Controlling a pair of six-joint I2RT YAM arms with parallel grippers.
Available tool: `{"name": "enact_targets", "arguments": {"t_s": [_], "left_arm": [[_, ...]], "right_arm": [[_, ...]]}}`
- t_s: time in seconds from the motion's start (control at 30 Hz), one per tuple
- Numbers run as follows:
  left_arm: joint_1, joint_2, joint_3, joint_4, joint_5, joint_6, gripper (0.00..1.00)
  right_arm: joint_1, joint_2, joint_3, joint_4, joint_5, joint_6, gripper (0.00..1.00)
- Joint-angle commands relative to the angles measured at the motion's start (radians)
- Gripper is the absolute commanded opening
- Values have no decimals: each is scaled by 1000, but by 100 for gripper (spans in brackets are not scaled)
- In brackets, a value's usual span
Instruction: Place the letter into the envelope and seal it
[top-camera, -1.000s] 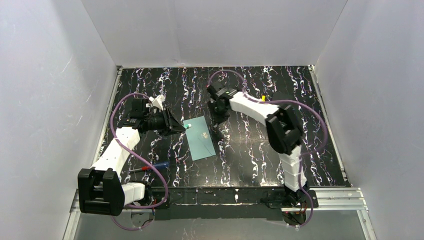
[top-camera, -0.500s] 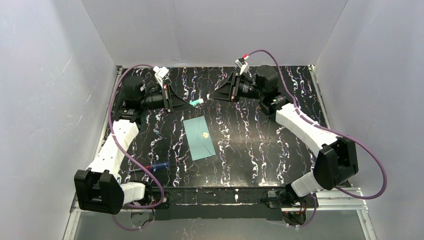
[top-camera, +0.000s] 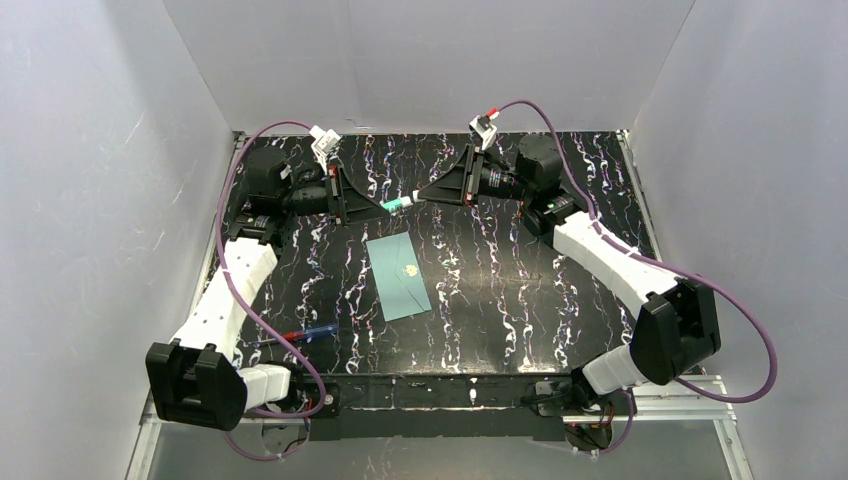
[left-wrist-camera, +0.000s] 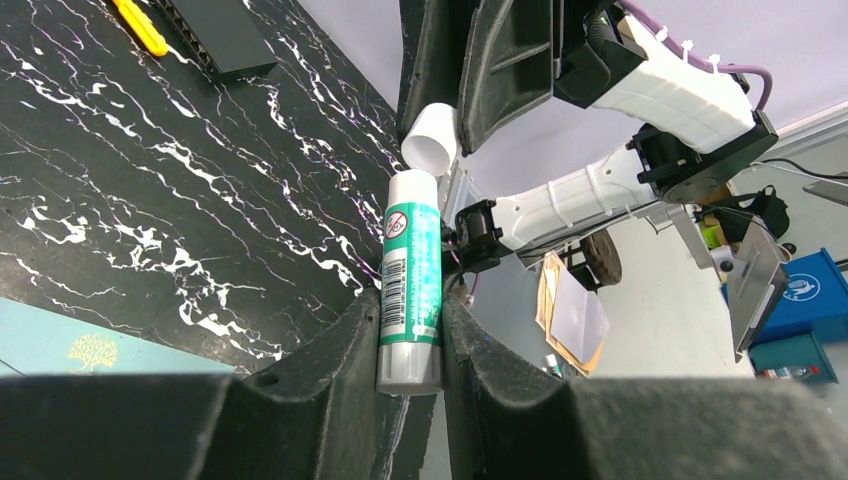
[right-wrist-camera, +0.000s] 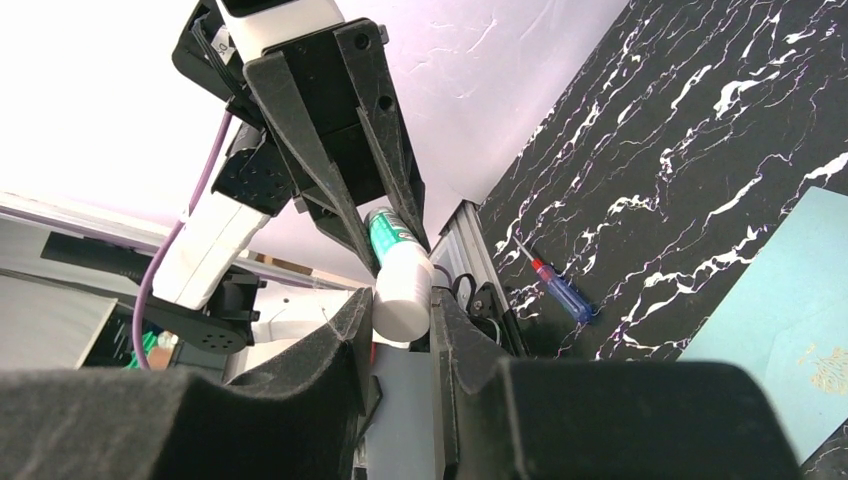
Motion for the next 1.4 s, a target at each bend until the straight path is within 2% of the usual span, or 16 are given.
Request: {"name": "enact_targets", "arguments": {"t_s": [0.0,0.33,0.53,0.67,0.77,0.83,0.93,1.03,1.1,1.23,1.37], "left_arm": [[0,-29,43,2,11,13,0],[-10,-22,36,2,17,19,0],[-12,-23,34,5,41,26,0],[-17,-23,35,14,90,55,0],[-22,-21,52,15,148,104,0],[-26,-11,69,15,180,123,0],[-29,4,93,15,206,136,0],[-29,11,113,-6,200,151,0],[-29,12,113,-7,173,153,0],[-70,19,109,-7,141,153,0],[-144,19,80,-5,95,172,0]], "right_arm": [[28,-32,16,-4,-11,-44,14],[45,-13,46,-68,47,-102,14],[45,0,50,-45,42,-89,14],[45,8,19,87,-17,9,11],[47,27,-11,297,-138,172,8],[55,34,-10,354,-208,218,6],[80,30,14,251,-265,159,1],[92,30,57,45,-279,29,1],[94,28,64,-6,-268,-7,1],[101,35,50,-2,-206,15,1],[117,46,12,125,-138,108,1]]}}
